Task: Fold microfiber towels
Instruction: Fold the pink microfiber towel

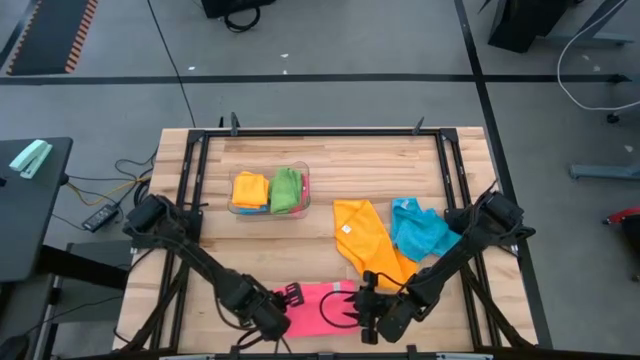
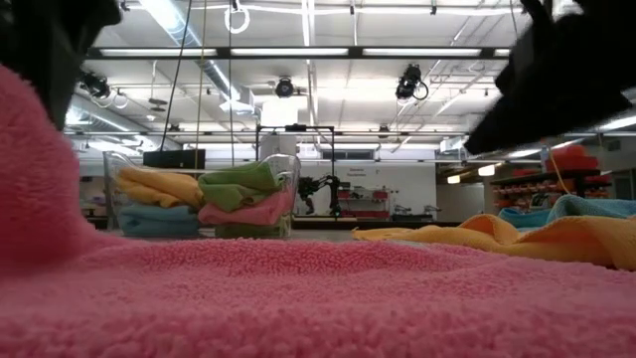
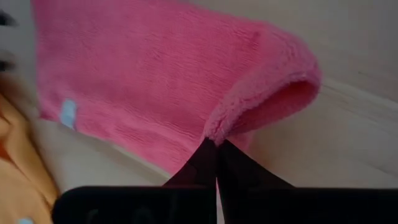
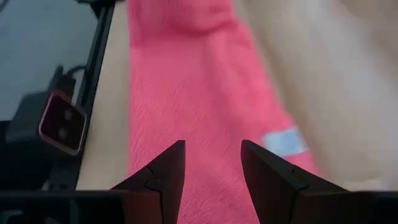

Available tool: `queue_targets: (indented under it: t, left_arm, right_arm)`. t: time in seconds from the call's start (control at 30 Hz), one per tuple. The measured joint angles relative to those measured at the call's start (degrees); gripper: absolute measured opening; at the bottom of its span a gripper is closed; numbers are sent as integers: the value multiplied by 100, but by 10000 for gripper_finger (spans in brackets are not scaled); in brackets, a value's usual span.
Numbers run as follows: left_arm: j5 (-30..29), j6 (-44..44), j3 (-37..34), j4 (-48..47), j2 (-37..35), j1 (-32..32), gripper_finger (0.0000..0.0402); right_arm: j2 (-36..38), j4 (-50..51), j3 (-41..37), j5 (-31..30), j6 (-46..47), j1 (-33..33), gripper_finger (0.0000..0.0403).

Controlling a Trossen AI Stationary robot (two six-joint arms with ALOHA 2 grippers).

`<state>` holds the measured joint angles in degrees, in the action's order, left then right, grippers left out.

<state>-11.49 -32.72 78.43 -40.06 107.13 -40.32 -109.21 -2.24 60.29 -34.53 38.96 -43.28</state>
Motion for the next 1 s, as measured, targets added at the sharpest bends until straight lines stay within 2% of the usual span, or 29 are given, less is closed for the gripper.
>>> queue_targets:
  t: [0.13,0.3,0.57,0.73,1.0]
  left_arm:
    - [2,-409,-18,292,0,123,14]
    - [9,-752,-21,652,100,268,5]
    - [-223,-1053,-22,1100,629,415,16]
    - [-433,-1149,-22,1247,691,442,6]
    - [-636,-1243,-20,1769,691,442,18]
  right_arm:
    - [-340,31,0,220,323,40,164]
    - [-437,306,0,264,662,41,164]
    - [-437,428,-2,352,652,53,165]
    - [-439,443,-27,411,585,125,164]
    - [-439,481,-31,462,468,185,164]
